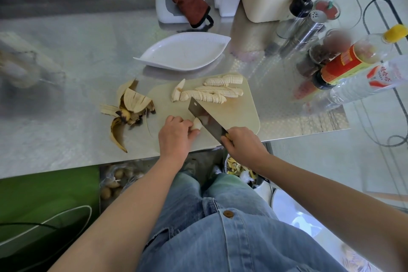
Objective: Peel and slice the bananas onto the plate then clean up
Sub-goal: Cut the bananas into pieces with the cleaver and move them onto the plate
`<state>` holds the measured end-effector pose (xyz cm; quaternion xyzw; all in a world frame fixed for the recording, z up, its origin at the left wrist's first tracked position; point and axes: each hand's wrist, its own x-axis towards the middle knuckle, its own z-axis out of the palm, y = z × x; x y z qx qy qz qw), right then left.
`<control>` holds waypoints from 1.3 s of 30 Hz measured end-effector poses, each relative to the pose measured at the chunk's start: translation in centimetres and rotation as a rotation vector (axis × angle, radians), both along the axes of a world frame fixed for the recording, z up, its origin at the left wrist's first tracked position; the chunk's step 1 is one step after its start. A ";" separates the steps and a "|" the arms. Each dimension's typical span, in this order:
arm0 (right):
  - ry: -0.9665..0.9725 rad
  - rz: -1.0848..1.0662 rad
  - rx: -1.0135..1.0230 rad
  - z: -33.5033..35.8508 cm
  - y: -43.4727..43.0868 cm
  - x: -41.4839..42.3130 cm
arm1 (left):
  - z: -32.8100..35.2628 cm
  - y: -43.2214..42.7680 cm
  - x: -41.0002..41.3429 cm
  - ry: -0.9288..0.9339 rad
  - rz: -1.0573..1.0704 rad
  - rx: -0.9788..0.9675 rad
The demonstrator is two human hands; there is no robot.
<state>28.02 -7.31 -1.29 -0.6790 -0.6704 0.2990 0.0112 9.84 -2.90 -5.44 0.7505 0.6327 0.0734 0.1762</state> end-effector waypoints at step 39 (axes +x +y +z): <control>0.026 -0.008 0.009 0.2 0.9 -0.2 | -0.1 0.0 0.1 -0.011 -0.001 0.022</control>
